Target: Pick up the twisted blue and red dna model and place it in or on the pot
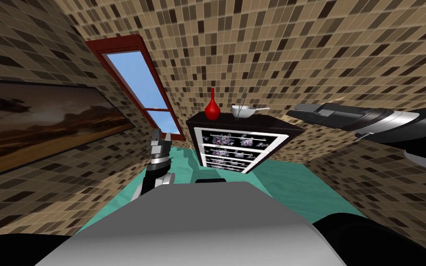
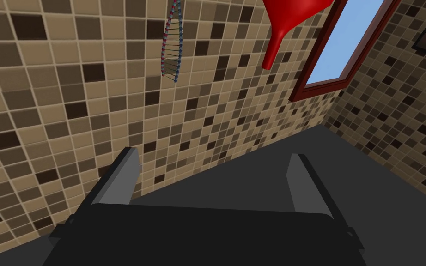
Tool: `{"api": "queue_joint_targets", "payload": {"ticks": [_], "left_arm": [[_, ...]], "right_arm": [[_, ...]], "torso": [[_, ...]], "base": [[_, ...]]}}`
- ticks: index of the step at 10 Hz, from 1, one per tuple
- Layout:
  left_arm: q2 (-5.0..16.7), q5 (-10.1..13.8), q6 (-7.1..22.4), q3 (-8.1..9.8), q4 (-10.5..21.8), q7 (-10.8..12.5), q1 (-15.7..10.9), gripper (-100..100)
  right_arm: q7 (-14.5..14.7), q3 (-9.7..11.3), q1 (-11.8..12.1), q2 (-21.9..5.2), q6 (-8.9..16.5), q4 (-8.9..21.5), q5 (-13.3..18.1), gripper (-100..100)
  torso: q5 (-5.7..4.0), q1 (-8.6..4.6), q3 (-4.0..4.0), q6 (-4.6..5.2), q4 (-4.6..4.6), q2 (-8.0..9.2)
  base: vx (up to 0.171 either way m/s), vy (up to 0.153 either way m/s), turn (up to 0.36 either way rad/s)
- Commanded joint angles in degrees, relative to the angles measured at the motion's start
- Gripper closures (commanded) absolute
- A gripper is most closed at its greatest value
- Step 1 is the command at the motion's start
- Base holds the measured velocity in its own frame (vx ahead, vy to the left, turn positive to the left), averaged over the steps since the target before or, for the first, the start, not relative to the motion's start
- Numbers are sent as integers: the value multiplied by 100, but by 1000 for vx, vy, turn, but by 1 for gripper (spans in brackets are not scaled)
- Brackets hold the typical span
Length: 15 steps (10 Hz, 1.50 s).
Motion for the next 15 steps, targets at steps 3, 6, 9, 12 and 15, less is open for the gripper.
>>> {"api": "queue_joint_targets", "payload": {"ticks": [3,6,9,12,15], "left_arm": [[0,0,0,0,0,0,0,0],[0,0,0,0,0,0,0,0],[0,0,0,0,0,0,0,0],[0,0,0,0,0,0,1,0],[0,0,0,0,0,0,0,0]], "right_arm": [[-185,-239,215,-552,30,241,28,-100],[-475,-580,568,-1095,65,689,73,-100],[-616,-725,738,-1513,85,912,93,-100],[-752,-854,903,-2008,107,1132,111,-100],[-1006,-1063,1214,-2548,156,1557,144,-100]], "torso": [[-2,-5,2,3,1,1],[0,2,-4,-1,-2,-7],[-3,-10,-1,0,-1,-1],[-1,3,-8,2,-3,-15],[-2,-2,-8,0,-4,-13]], "base": [[38,28,-37],[66,55,-58],[55,25,-42],[72,50,-59],[79,44,-58]]}}
